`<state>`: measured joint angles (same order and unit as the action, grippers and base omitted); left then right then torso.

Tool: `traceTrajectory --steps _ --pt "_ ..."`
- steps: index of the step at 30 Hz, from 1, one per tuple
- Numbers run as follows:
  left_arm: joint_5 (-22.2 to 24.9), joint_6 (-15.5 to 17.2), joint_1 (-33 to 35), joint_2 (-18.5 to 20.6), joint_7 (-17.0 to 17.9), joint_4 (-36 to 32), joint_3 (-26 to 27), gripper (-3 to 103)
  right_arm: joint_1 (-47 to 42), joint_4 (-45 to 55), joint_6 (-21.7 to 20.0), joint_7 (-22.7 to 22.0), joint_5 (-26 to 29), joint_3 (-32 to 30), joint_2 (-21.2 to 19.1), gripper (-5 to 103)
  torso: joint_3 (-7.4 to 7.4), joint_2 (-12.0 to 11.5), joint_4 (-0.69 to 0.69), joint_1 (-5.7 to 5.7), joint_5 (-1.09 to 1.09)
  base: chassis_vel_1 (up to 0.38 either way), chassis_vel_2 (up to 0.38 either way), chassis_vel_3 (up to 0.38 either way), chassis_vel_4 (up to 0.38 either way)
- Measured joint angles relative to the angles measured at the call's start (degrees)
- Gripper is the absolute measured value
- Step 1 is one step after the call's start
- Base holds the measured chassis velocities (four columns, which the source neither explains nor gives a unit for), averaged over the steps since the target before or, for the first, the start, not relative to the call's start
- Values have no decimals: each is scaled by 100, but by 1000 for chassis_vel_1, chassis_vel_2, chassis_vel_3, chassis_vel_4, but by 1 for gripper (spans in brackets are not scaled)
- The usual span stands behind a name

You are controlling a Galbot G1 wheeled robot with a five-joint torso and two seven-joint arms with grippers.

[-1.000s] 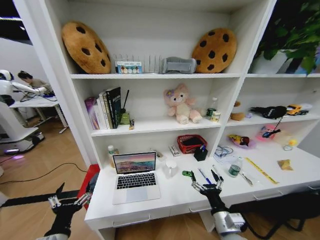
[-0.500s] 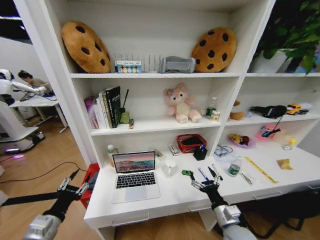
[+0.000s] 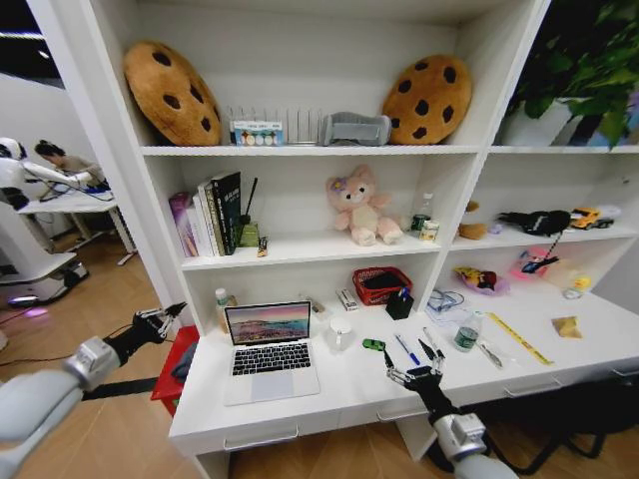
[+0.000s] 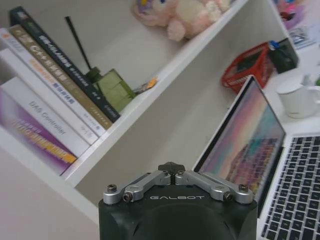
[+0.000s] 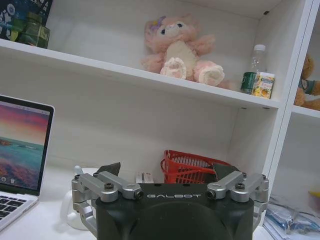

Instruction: Organize the objects on the table.

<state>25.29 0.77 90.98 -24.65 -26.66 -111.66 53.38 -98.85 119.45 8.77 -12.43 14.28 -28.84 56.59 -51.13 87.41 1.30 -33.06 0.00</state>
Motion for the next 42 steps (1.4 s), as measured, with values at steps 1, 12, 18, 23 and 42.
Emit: traceTrajectory --steps 1,12,18,23,42 --pt "62 -14 -78 210 -131 93 -83 0 18 -49 18 35 -14 0 22 100 0 1 0 0 0 0 0 0 0" --pt "206 -18 -3377 382 -510 1152 -3297 0 282 -660 161 274 -276 155 467 100 0 1 0 1 1 0 0 0 0" --pt "110 106 -5338 -241 -533 1581 -5188 0 440 -843 215 345 -274 158 450 100 0 0 1 0 0 0 0 0 0" --pt "21 107 -6202 -562 -611 1814 -6026 0 441 -929 255 373 -292 164 613 100 0 0 1 0 1 0 0 0 0" --pt "-223 -166 -8208 -1180 -1299 2809 -8145 0 124 -1074 606 418 -335 -79 1021 100 1 1 0 1 0 0 0 0 0"
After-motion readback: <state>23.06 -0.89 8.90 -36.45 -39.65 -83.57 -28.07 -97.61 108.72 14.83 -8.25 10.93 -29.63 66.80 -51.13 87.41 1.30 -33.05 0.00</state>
